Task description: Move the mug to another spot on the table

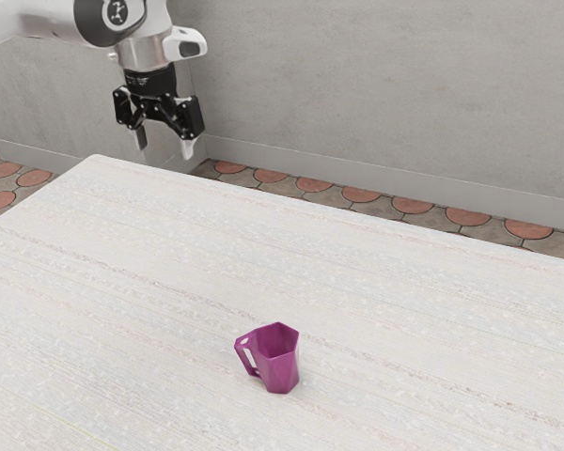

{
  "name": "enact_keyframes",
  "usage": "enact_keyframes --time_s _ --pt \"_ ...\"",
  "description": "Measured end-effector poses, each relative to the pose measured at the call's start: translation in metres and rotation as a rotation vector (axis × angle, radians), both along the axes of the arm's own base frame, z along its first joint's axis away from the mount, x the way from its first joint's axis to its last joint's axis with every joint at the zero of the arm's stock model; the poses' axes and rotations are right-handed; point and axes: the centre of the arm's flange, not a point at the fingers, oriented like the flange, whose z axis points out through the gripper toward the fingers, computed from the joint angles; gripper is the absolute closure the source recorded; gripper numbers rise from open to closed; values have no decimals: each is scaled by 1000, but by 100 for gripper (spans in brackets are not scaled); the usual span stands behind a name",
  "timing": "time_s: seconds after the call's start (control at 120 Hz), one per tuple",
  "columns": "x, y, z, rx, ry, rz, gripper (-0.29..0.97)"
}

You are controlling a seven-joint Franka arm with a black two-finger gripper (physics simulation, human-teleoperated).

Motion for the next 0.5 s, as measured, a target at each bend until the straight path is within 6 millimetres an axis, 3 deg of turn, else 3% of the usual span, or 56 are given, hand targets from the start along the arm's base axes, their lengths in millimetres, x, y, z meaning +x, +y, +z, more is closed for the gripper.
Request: enact_keyframes --time_s 0.267,0.4,0.5 --pt "-9 1 4 -2 -16 9 0" --pt "-47 -7 -17 -12 4 -6 0" --pt "-66 -14 -54 -17 33 -62 0"
